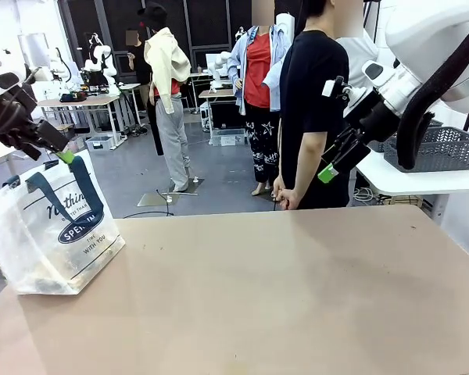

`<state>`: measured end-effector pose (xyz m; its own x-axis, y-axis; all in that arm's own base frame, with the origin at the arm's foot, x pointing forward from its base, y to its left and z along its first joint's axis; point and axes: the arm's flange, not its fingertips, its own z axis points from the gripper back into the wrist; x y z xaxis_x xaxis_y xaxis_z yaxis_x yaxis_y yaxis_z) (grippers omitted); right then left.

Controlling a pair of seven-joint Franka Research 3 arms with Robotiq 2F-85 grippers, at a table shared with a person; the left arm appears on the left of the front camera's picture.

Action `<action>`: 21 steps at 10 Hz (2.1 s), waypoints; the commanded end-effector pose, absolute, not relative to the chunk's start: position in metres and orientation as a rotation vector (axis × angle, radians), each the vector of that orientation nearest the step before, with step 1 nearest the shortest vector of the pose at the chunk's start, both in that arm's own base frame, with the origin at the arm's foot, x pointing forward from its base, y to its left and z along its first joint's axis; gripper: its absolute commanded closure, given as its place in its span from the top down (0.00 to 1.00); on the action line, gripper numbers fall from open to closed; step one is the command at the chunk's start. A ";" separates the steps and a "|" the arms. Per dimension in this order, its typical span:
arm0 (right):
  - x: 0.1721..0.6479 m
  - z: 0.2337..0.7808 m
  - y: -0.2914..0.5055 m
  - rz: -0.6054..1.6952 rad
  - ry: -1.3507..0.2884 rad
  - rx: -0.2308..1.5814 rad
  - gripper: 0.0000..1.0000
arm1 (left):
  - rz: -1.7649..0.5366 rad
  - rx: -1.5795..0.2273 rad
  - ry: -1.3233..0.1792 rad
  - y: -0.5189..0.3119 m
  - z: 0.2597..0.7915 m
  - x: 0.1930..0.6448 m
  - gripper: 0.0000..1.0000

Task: Transfer purchased items from the store into the shopping bag.
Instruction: Move the Reusable shopping bag to the right side of the table.

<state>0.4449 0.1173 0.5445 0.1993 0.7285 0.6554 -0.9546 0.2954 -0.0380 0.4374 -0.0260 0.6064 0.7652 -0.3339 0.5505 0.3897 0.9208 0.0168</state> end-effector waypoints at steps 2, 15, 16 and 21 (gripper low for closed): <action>0.444 0.544 0.118 1.216 -0.620 0.414 1.00 | -0.692 -0.323 -0.563 -0.043 0.592 0.444 1.00; 0.444 0.544 0.118 1.216 -0.620 0.414 1.00 | -1.290 -0.529 -0.765 -0.088 0.563 0.427 1.00; 0.444 0.544 0.118 1.216 -0.620 0.414 1.00 | -1.290 -0.529 -0.765 -0.088 0.563 0.427 1.00; 0.444 0.544 0.118 1.216 -0.620 0.414 1.00 | -1.290 -0.529 -0.765 -0.088 0.563 0.427 1.00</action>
